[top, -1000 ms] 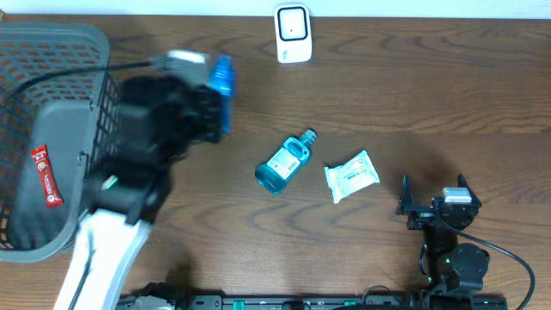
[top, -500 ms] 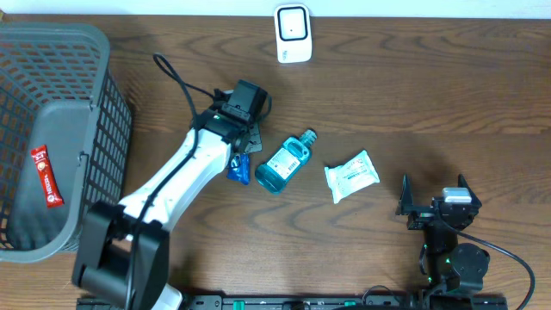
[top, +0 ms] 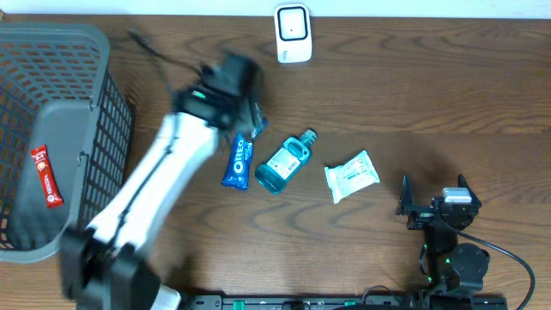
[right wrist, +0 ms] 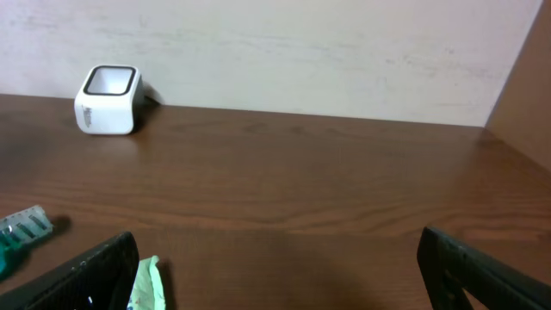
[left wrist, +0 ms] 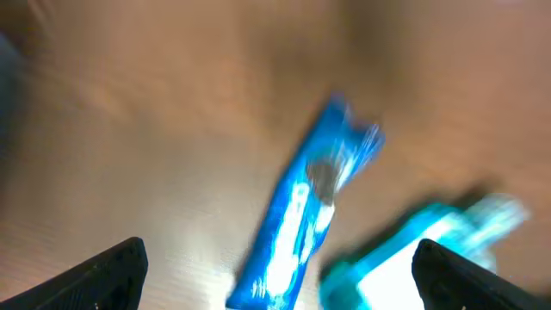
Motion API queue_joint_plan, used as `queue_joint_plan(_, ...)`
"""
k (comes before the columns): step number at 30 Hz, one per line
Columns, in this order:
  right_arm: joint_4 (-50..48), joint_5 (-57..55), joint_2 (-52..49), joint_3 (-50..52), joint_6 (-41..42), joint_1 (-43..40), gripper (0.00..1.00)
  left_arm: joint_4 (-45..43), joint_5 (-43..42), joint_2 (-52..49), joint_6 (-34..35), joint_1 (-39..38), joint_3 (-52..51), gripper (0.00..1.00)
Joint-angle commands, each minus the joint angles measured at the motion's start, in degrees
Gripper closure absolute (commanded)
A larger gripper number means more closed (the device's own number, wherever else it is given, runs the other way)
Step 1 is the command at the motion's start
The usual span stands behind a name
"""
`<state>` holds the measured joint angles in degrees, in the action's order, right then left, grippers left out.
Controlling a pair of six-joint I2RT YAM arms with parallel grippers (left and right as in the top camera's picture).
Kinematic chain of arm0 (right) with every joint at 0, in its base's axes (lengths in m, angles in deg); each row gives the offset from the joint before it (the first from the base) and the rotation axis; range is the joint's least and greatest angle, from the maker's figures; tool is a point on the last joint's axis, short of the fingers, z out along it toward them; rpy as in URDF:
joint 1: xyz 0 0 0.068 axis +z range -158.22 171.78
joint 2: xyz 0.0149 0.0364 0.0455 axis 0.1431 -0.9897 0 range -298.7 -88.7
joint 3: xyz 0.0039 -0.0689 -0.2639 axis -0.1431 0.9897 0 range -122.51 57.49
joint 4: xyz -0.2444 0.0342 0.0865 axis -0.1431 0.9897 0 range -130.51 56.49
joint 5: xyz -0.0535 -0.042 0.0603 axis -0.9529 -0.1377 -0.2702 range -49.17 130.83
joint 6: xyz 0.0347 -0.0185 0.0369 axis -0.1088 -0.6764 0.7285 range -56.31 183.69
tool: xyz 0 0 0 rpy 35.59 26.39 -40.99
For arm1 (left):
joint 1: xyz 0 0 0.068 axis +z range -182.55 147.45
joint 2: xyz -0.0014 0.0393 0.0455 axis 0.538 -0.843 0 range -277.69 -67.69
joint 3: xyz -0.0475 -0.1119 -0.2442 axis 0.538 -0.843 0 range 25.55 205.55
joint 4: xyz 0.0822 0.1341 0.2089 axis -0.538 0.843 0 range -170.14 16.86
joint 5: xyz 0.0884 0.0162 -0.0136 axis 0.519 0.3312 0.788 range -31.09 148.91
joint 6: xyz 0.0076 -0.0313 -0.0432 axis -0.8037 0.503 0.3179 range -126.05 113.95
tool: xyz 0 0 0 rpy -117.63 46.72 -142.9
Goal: Scan the item barcode
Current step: 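Carry the Oreo pack left of the bottle and release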
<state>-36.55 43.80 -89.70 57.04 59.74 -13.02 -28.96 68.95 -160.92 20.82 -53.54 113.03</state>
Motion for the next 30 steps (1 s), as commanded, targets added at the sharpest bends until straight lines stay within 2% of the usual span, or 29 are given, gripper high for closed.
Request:
queue_joint_plan(1,0.1,-0.1,0.2,0.1,0.7,0.3,0.01,2.8,3.6,7.1,-4.6,7.2,10.6,0.02)
queue_joint_plan(5,0.1,-0.1,0.2,0.1,0.7,0.3,0.01,4.4,3.7,11.2,-4.2,18.8,13.6,0.02)
queue_joint_plan(8,0.1,-0.1,0.2,0.1,0.7,0.3,0.01,10.4,3.7,11.9,-3.9,28.6,13.5,0.02)
queue_joint_plan(10,0.1,-0.1,0.2,0.1,0.7,0.3,0.01,13.4,3.7,11.4,-4.0,35.3,11.7,0.02)
queue_joint_plan(13,0.1,-0.1,0.2,0.1,0.7,0.3,0.01,12.7,3.7,10.7,-4.2,42.8,6.9,0.02)
queue_joint_plan(16,0.1,-0.1,0.2,0.1,0.7,0.3,0.01,8.5,1.7,10.1,-5.4,50.3,-0.3,0.01)
queue_joint_plan(21,0.1,-0.1,0.2,0.1,0.7,0.3,0.01,-2.3,-7.6,10.0,-11.9,61.3,-14.1,0.01)
queue_joint_plan(27,0.1,-0.1,0.2,0.1,0.7,0.3,0.01,-16.8,-8.5,9.7,-16.5,67.5,-26.8,0.01)
queue_joint_plan(30,0.1,-0.1,0.2,0.1,0.7,0.3,0.01,-23.0,-11.6,8.6,-21.6,67.7,-31.6,0.01)
